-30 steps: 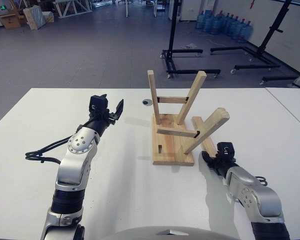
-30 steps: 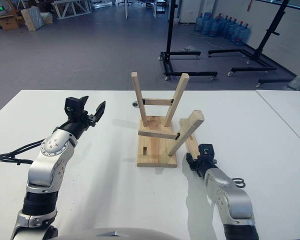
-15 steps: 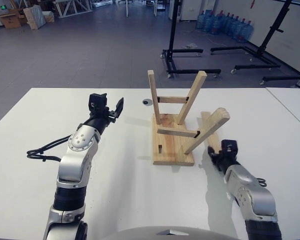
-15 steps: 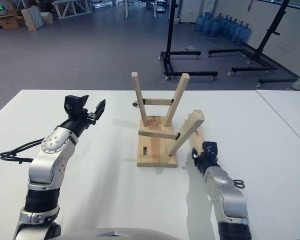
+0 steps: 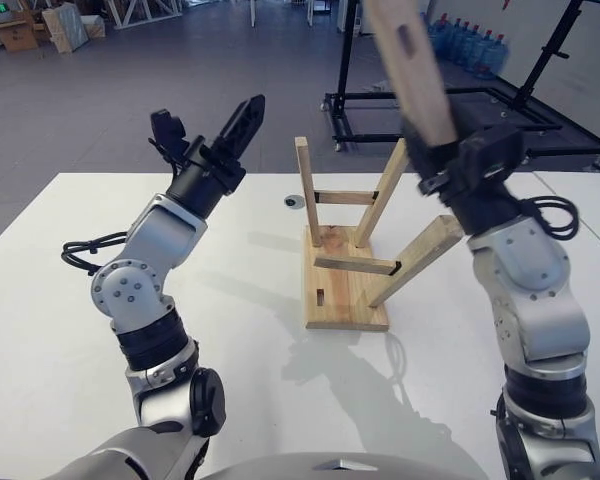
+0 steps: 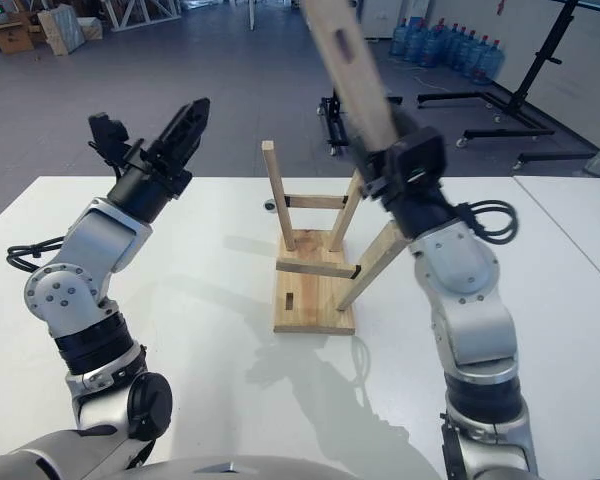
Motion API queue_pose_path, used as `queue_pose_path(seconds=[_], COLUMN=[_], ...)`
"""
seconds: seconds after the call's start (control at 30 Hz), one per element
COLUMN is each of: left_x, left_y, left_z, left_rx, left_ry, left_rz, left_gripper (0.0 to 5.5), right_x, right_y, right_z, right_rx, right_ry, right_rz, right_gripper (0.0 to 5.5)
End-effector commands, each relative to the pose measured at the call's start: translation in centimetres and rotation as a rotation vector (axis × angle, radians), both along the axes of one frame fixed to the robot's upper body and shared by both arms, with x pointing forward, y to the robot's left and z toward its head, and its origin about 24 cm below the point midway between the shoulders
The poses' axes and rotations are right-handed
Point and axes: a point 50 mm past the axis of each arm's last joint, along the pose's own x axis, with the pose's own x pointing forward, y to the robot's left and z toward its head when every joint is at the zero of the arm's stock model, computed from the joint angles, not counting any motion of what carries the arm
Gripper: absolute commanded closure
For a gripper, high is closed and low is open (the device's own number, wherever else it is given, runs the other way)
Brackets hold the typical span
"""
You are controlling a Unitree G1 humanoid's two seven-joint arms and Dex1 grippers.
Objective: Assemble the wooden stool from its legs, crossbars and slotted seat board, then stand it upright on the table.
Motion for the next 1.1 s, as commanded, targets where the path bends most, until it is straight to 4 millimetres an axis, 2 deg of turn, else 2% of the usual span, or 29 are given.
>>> queue_pose_path(seconds=[0.03,0.3,0.5,0.63,0.73,0.9,1.1], left_x=[-0.7,-0.9,-2.0,-1.8,-1.4,-1.6,-1.8], left_y=[-0.2,0.1,0.4,0.5,0.5,0.5,0.6], left_z=[1.1,1.3,1.9,1.0,1.0,1.4,1.5], left_rx=[-0.019,-0.002,0.0,0.043,0.052,0.05,0.047], left_ry=[-0.004,0.02,-0.053,-0.029,-0.017,-0.02,-0.017], left_rz=[-0.086,-0.109,-0.179,-0.15,-0.124,-0.133,-0.153], left_gripper=[2.13,2.13,2.13,2.13,2.13,2.13,3.02], right_x=[-1.4,-3.0,-3.0,-2.9,-3.6,-3.6,-4.1], right_y=[1.8,3.6,3.4,3.3,3.8,3.8,4.1], right_z=[-1.4,-3.2,-3.3,-3.2,-3.7,-3.9,-4.6], right_rx=[-0.037,-0.019,0.021,0.052,0.037,0.021,-0.011], right_ry=[0.047,0.162,0.182,0.193,0.241,0.254,0.288], right_rz=[0.135,0.276,0.254,0.266,0.335,0.348,0.382], right_gripper=[3.46,3.46,3.46,3.46,3.46,3.46,3.46])
